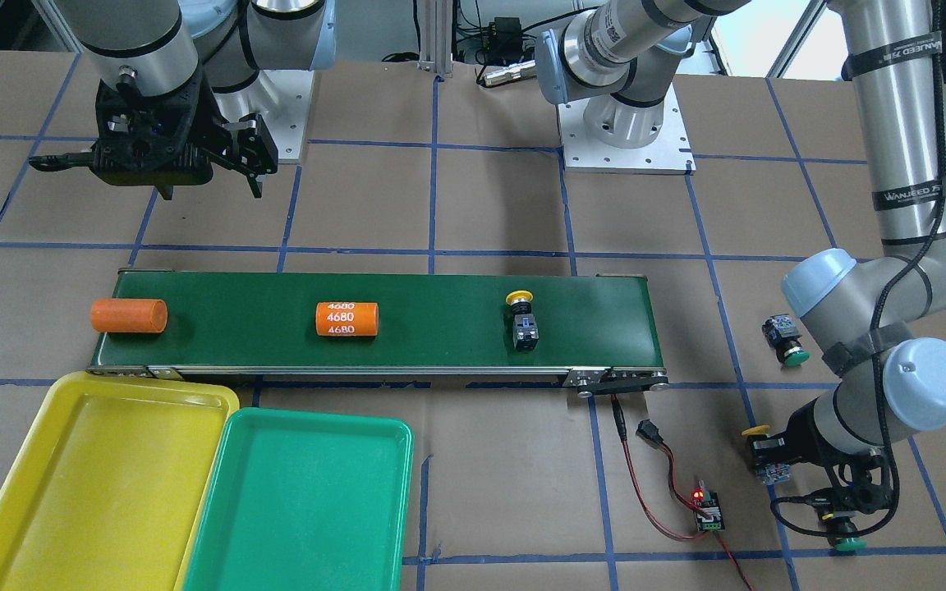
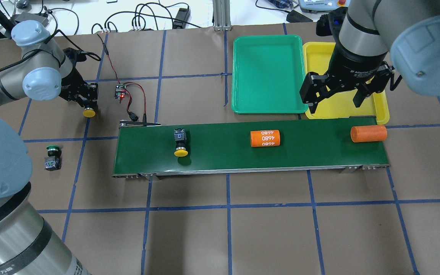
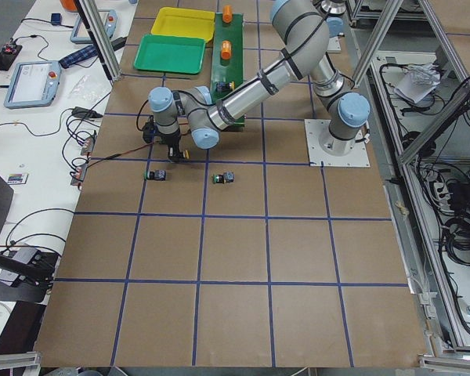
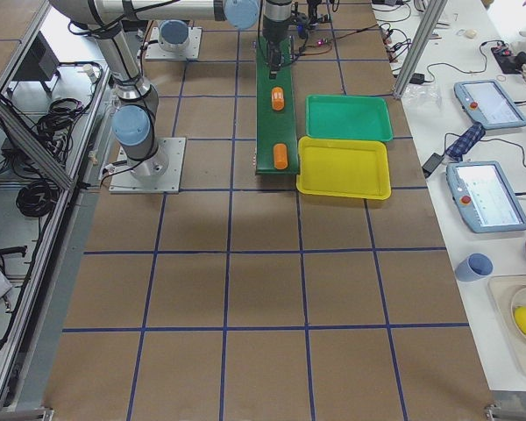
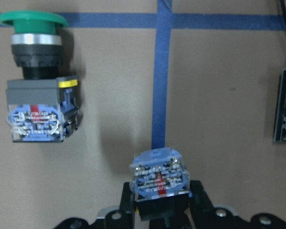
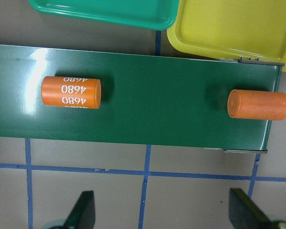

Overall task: Sort buttons by color to trays
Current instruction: 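Carry the yellow button with the left gripper onto the belt's start and release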

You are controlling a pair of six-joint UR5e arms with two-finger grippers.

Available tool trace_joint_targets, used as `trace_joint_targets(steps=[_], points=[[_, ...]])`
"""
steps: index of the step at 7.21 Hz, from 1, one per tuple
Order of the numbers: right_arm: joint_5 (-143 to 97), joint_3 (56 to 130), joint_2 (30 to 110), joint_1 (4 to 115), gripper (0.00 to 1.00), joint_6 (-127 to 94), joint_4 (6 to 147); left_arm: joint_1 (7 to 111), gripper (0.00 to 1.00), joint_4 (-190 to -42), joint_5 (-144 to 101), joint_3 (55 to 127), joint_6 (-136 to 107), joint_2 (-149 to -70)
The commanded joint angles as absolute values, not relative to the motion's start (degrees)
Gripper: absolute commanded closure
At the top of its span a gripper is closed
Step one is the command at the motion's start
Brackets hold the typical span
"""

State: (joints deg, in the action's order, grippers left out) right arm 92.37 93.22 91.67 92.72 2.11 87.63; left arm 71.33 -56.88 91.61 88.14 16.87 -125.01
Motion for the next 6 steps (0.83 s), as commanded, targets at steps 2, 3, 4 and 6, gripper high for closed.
trace_joint_targets(steps=[2, 3, 4, 6], points=[[92.37, 93.25, 91.67, 92.72, 0.00, 2.11, 87.63, 71.37, 1.00, -58.62, 90.00, 88.33, 16.88, -123.58], [92.37, 93.25, 91.67, 92.72, 0.00, 2.11, 87.63, 71.45, 1.00, -58.88, 90.00, 87.98, 16.88, -123.14], [92.37, 93.25, 91.58, 92.72, 0.00, 2.11, 87.63, 72.41, 1.00, -59.84, 89.65, 87.89, 17.31, -121.83], [92.37, 93.25, 91.58, 92.72, 0.00, 2.11, 87.63, 75.40, 1.00, -66.15, 88.68, 87.98, 17.49, -116.22]])
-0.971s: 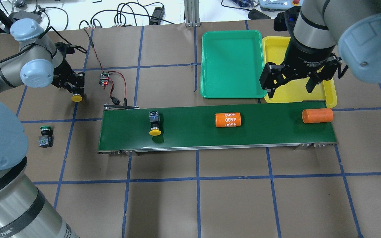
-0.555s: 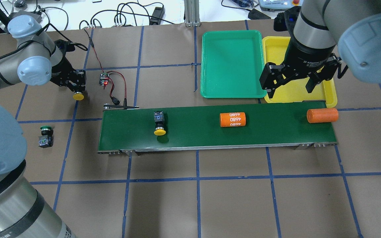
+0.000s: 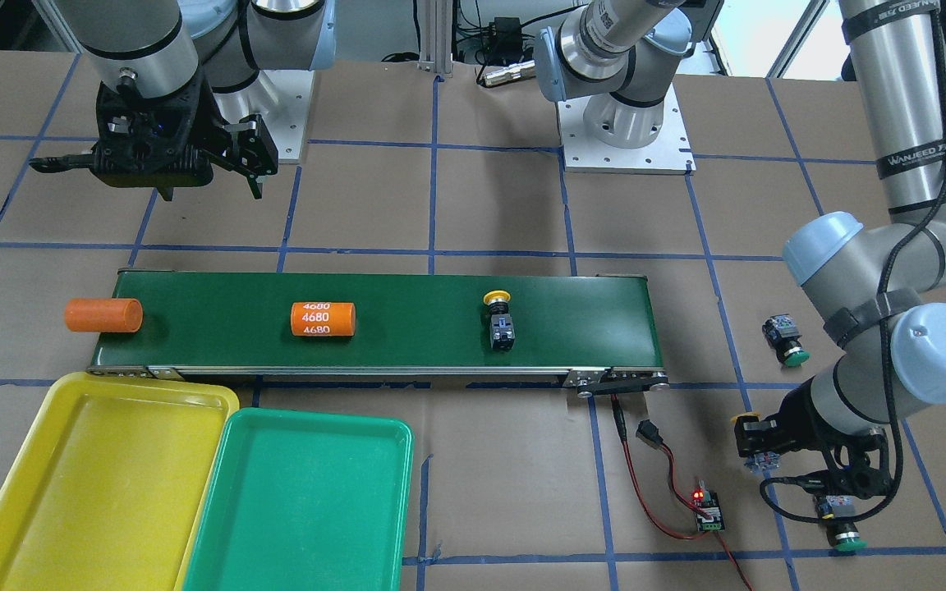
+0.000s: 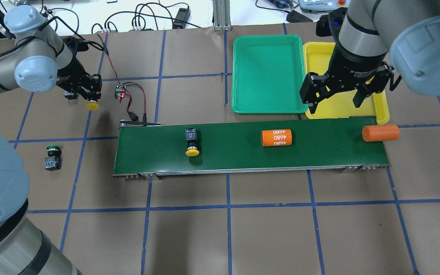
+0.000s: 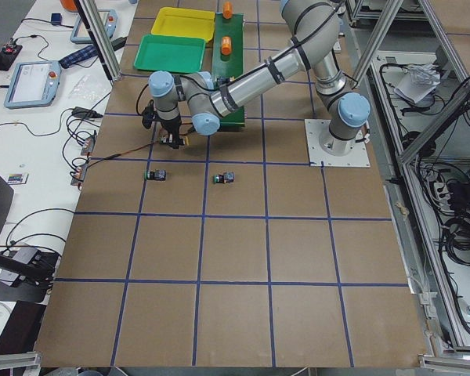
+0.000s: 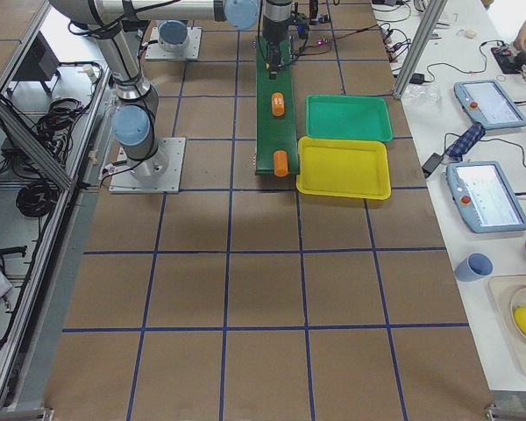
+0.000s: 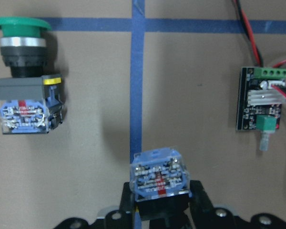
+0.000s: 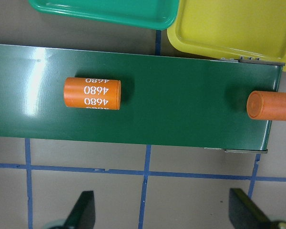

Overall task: Sort buttons by color to trays
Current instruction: 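Carry the yellow button with the left gripper onto the belt's start and release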

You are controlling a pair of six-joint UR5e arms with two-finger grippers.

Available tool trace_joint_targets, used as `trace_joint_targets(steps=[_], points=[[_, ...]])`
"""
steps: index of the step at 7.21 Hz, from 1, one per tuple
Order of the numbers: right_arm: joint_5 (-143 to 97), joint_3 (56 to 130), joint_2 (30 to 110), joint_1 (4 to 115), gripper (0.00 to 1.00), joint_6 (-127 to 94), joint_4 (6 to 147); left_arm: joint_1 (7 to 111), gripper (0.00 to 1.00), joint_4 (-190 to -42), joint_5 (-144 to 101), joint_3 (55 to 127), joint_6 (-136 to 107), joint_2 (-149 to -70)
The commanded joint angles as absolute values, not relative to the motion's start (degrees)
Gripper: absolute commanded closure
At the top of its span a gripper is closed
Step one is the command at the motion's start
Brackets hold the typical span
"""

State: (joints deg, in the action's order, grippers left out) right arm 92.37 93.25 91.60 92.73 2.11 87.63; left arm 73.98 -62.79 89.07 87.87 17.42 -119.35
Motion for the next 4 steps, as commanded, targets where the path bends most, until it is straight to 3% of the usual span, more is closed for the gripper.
trace_joint_targets(steps=[1, 4], points=[[92.37, 93.25, 91.58, 92.72, 0.00, 2.11, 87.63, 75.93, 1.00, -70.62, 87.55, 89.11, 17.49, -112.62], [92.37, 93.25, 91.58, 92.72, 0.00, 2.11, 87.63, 79.09, 1.00, -74.18, 87.01, 98.05, 14.96, -104.52]])
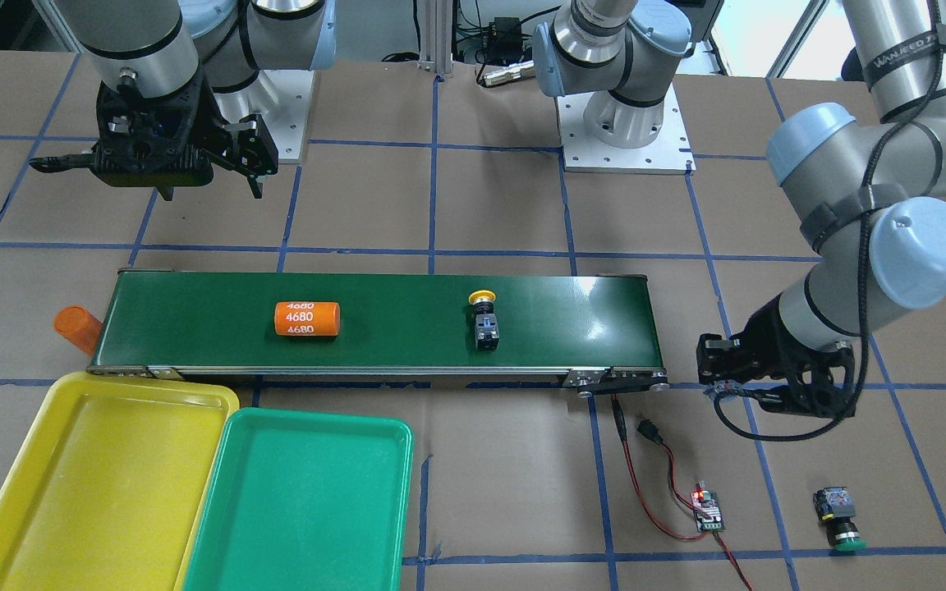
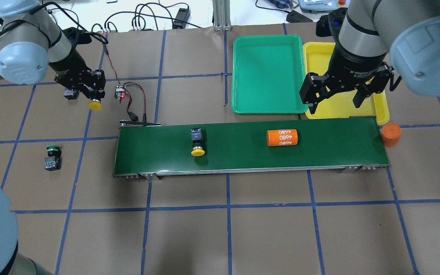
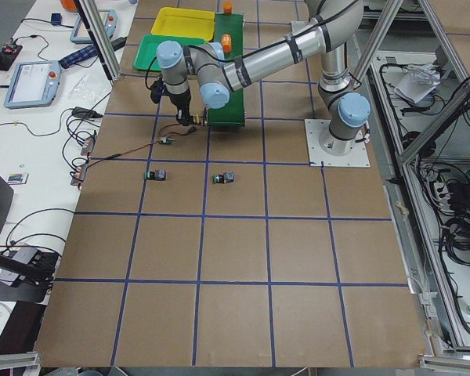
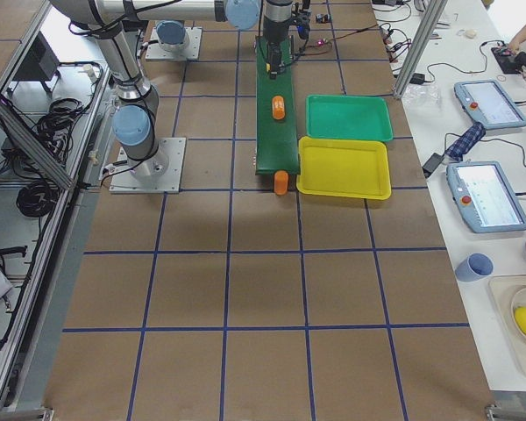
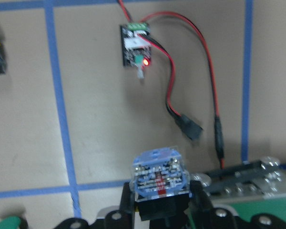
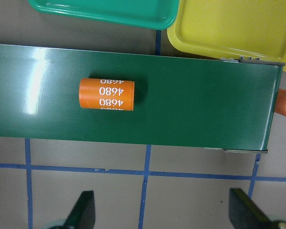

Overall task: Sort buttons by color to trays
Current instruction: 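Carry the yellow button with the left gripper onto the belt's start and release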

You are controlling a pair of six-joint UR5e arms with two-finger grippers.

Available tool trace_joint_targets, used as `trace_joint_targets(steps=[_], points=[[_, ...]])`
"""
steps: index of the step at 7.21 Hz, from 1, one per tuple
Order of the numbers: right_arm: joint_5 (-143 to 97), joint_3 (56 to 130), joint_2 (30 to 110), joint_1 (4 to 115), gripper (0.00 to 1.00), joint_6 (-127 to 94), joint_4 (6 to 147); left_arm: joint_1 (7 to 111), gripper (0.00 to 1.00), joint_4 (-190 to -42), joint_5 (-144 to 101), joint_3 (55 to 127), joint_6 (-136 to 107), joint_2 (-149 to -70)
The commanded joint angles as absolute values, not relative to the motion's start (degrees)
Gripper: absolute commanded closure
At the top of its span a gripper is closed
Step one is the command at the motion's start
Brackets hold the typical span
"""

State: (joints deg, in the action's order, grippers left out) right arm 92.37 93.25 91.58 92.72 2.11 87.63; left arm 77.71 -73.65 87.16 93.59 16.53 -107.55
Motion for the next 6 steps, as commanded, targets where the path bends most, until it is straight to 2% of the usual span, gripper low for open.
trace_joint_targets(steps=[1, 3, 6], points=[[92.37, 93.25, 91.58, 92.72, 0.00, 2.11, 87.54, 79.45, 1.00, -73.48, 86.75, 101.57, 14.42, -103.02], [92.37, 93.25, 91.58, 92.72, 0.00, 2.11, 87.54, 80.67, 1.00, -67.89, 86.66, 106.24, 14.24, -102.39], [92.37, 93.25, 91.58, 92.72, 0.00, 2.11, 87.54, 83.32, 1.00, -64.61, 86.66, 106.87, 12.84, -103.88]])
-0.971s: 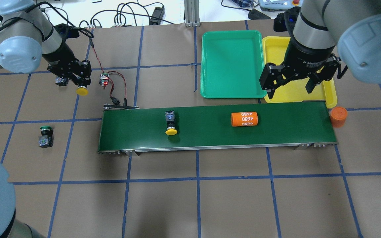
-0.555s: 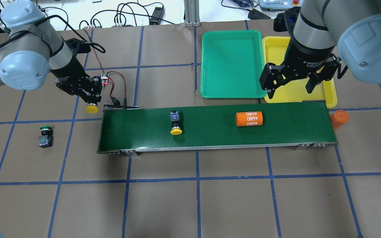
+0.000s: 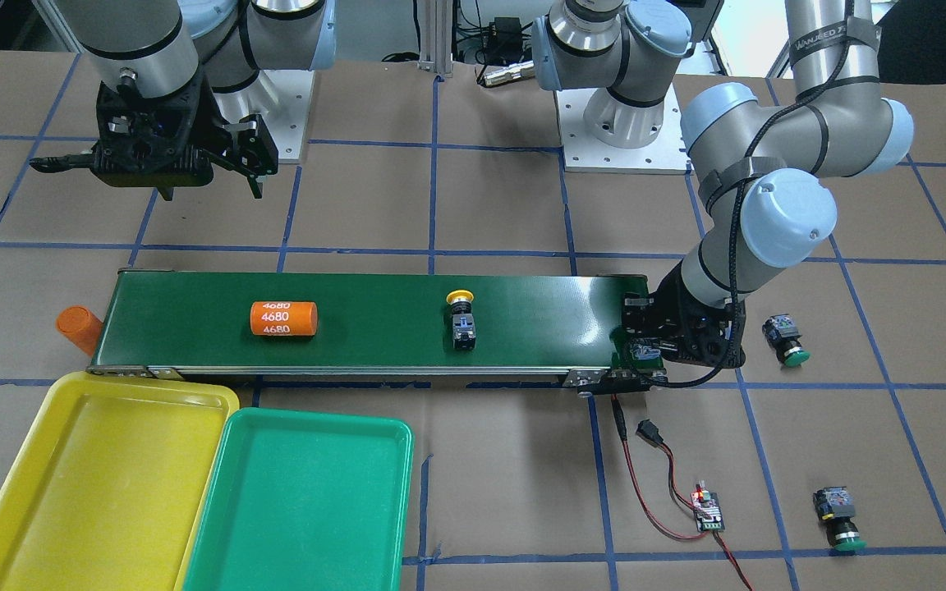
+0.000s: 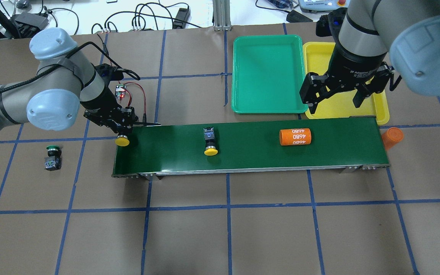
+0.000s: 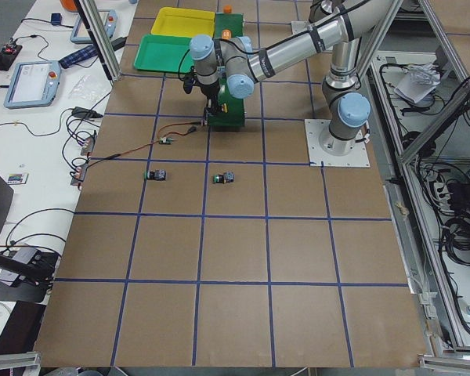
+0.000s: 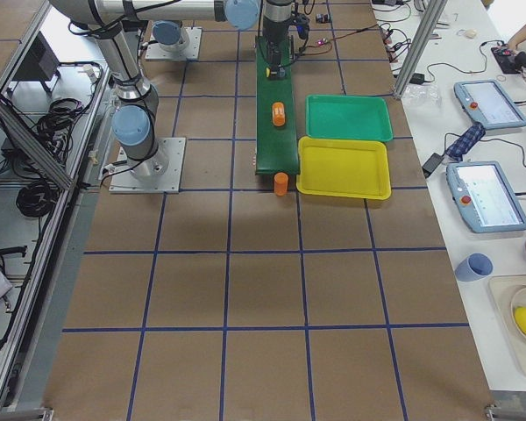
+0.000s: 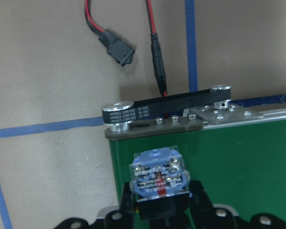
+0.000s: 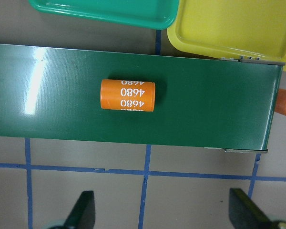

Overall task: Sort buttons by color to trays
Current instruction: 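Carry the yellow button with the left gripper onto the belt's start and release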

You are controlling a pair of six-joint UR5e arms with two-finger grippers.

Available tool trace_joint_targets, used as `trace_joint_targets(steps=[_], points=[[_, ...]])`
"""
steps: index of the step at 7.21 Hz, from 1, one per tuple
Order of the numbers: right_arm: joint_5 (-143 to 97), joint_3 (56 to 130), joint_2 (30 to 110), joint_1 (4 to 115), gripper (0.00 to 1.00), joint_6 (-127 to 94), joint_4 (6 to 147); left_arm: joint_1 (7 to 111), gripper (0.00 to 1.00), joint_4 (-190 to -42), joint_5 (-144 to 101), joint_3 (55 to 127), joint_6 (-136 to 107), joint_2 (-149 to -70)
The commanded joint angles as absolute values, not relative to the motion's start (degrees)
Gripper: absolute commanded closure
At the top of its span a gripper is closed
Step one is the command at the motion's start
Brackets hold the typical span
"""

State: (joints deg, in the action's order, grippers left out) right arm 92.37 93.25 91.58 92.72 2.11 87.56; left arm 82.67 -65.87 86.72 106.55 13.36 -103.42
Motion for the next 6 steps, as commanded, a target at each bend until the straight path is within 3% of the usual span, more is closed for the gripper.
trace_joint_targets(steps=[1, 2, 3, 6], points=[[92.37, 93.25, 91.58, 92.72, 0.00, 2.11, 87.54, 83.32, 1.00, -64.60, 86.75, 107.92, 12.83, -103.45], [92.37, 93.25, 91.58, 92.72, 0.00, 2.11, 87.54, 83.32, 0.90, -64.16, 86.75, 108.45, 12.83, -103.45], [92.37, 93.25, 91.58, 92.72, 0.00, 2.11, 87.54, 83.32, 0.01, -64.07, 86.75, 108.37, 12.83, -103.36], [92.37, 93.25, 91.49, 92.72, 0.00, 2.11, 87.45, 83.32, 0.00, -64.77, 87.10, 107.06, 12.83, -101.87]])
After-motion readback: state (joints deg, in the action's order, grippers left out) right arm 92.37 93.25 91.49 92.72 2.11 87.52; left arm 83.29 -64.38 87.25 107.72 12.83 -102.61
